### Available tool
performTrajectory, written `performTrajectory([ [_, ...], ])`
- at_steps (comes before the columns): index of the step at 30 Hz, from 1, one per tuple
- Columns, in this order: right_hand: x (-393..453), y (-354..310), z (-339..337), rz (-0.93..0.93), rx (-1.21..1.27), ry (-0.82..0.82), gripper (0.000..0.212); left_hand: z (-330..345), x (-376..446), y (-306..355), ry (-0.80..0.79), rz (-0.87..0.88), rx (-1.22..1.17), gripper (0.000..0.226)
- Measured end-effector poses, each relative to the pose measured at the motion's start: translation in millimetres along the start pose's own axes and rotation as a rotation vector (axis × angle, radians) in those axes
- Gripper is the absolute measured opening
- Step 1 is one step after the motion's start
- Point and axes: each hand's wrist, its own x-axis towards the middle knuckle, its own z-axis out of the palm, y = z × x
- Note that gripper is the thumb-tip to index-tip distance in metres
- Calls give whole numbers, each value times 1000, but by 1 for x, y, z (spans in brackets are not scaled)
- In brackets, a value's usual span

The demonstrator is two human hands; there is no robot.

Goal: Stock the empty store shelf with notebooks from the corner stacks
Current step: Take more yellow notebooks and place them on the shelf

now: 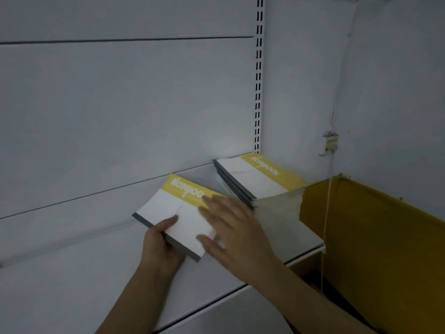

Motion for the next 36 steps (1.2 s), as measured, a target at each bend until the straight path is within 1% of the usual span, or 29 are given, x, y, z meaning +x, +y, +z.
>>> performTrajectory([
  [1,5,12,-5,114,-58,49,53,1,1,0,42,41,17,40],
  [2,10,25,-9,233,-124,60,59,1,2,0,71,71,36,38],
  [3,13,38,-12,335,-173,37,64,3,1,-1,82,84,57,37],
  [4,15,49,-12,403,-198,6,65,5,0,-1,79,87,73,37],
  [5,16,58,-11,435,-199,-22,61,6,0,-2,66,80,84,37],
  [7,15,64,-8,428,-165,-8,51,8,-3,-3,30,56,102,33],
  [9,15,59,-6,383,-117,76,46,9,-5,-4,0,36,139,32],
  [11,16,44,-6,319,-85,150,45,10,-2,-6,-14,54,142,37],
  [12,16,35,-4,272,-92,173,45,11,-2,-7,-27,67,124,44],
  [14,13,13,3,153,-132,178,43,14,-1,-6,-46,70,80,67],
  [16,4,-11,18,52,-155,64,44,11,1,-5,-80,78,44,84],
  [17,-2,-20,25,21,-137,-24,47,9,0,-4,-76,74,35,84],
  [18,-8,-26,32,-7,-106,-100,48,7,0,-3,-62,66,42,76],
  [19,-11,-27,37,-38,-80,-149,48,5,0,-2,-35,58,72,64],
  [20,-11,-24,37,-69,-64,-154,47,4,1,-2,-3,51,102,52],
  [21,-9,-19,34,-83,-56,-120,44,3,1,-2,32,52,129,48],
  [23,2,-7,20,-27,-42,23,38,1,4,-2,78,66,138,47],
  [24,10,1,11,36,-59,86,37,0,5,-2,81,73,133,43],
  [25,16,9,2,120,-101,115,40,0,5,-3,82,74,132,40],
  [27,23,29,-8,304,-208,86,54,0,6,-3,77,72,139,34],
  [29,21,48,-5,429,-251,12,62,-1,6,-4,70,63,153,33],
  [31,13,59,0,445,-226,8,60,-3,7,-4,60,57,171,33],
  [33,9,61,3,411,-234,82,52,-4,8,-4,51,50,182,34],
  [36,11,55,-3,370,-318,173,41,-1,5,-4,46,42,191,34],
])
